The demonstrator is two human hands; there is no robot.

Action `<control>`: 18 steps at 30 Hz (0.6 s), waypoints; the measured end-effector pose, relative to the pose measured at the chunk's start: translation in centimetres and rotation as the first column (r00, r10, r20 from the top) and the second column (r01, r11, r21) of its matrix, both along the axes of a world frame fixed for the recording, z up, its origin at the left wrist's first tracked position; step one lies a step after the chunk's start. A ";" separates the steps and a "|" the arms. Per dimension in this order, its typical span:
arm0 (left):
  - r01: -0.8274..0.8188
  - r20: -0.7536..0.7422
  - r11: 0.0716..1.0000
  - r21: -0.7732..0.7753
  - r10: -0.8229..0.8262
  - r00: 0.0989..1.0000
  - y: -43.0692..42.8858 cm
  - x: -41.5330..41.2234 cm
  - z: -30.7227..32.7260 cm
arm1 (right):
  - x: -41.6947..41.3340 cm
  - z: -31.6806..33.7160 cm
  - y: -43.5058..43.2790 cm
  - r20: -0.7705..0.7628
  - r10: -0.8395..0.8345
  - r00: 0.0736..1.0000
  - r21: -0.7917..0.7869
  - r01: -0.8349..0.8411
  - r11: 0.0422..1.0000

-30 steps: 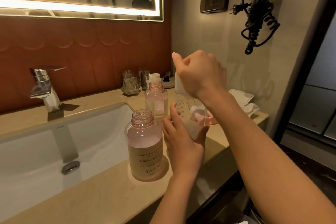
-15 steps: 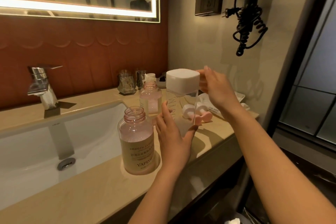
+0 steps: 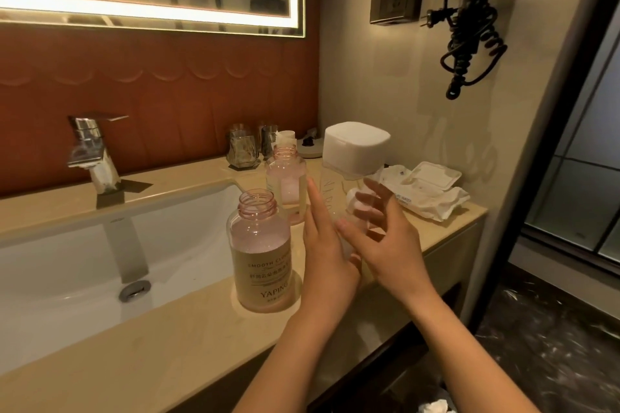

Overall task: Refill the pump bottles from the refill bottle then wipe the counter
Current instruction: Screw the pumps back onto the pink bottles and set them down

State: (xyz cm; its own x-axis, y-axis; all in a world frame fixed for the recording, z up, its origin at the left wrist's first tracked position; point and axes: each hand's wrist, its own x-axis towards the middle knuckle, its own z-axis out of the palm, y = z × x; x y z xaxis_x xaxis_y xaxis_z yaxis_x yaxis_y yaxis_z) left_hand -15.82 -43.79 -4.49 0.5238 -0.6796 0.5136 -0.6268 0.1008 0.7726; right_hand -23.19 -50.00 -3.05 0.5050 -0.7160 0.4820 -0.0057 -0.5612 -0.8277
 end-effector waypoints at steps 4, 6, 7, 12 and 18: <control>0.039 -0.034 0.999 0.025 -0.038 0.999 0.8 0.1 0.2 | 0.7 0.6 0.5 0.003 -0.062 0.998 -0.060 0.062 0.996; 0.051 -0.036 0.997 0.056 -0.050 0.998 1.3 0.1 0.4 | 0.8 0.7 0.4 -0.016 -0.077 0.997 -0.080 0.076 0.994; 0.047 -0.024 0.996 0.070 -0.045 0.999 1.6 0.0 0.5 | 0.9 0.8 0.3 -0.023 -0.083 0.996 -0.087 0.081 0.993; -0.040 0.160 0.997 0.060 0.030 0.987 3.3 -2.7 0.8 | 1.1 1.3 -0.2 -0.034 -0.136 0.990 -0.085 0.132 0.987; -0.426 0.220 0.866 -0.260 0.483 0.848 5.8 -2.3 0.0 | 1.7 2.4 -1.2 -0.025 -0.181 0.983 -0.064 0.179 0.982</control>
